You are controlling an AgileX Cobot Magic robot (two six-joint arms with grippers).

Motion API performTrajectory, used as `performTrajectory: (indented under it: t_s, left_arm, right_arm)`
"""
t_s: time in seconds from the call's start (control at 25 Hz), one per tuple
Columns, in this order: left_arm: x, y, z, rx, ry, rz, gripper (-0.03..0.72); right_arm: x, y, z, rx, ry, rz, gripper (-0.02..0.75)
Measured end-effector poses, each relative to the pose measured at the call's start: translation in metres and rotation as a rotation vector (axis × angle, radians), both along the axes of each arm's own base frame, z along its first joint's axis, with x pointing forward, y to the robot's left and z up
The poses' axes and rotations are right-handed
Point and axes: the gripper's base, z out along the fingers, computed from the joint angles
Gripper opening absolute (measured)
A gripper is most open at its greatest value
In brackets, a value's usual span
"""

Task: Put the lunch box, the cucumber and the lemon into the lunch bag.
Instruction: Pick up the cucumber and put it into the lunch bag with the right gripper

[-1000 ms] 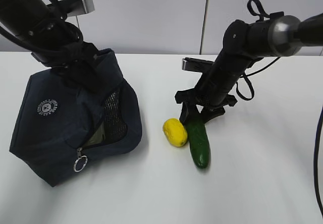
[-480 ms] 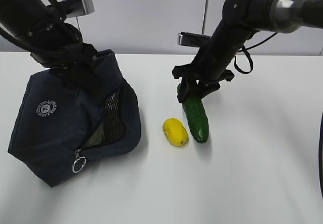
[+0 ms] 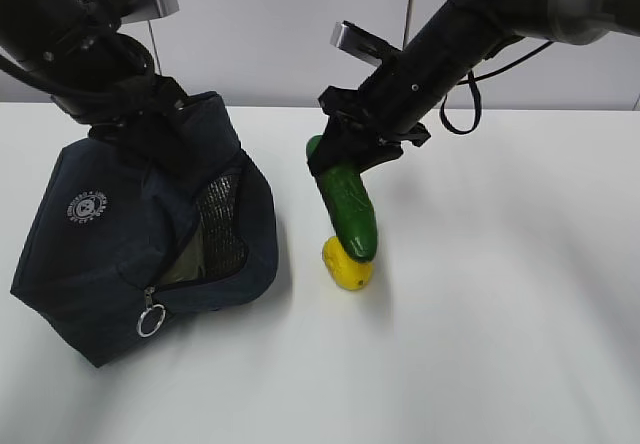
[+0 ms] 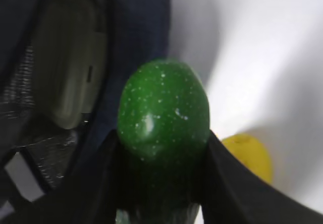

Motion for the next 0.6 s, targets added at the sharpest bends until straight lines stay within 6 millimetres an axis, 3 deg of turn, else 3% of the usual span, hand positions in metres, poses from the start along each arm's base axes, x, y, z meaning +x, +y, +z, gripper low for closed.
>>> performTrajectory:
  t_s: [0.2,0.44,0.6]
  left_arm:
    - [0.000,0.000,0.000,0.000,0.000,0.000,0.017]
    - [-0.002,0.001,0.005,-0.004,-0.012,0.000,0.017]
    - [-0.002,0.001,0.005,-0.003,-0.013,0.000,0.017]
  right_arm:
    - [-0.001,0.009,0.006,0.115,-0.005,0.023,0.297]
    - [-0.001,0.025,-0.010,0.192,0.026,0.052,0.297]
    - [-0.006,0.038,-0.009,0.207,0.016,0.089,0.297]
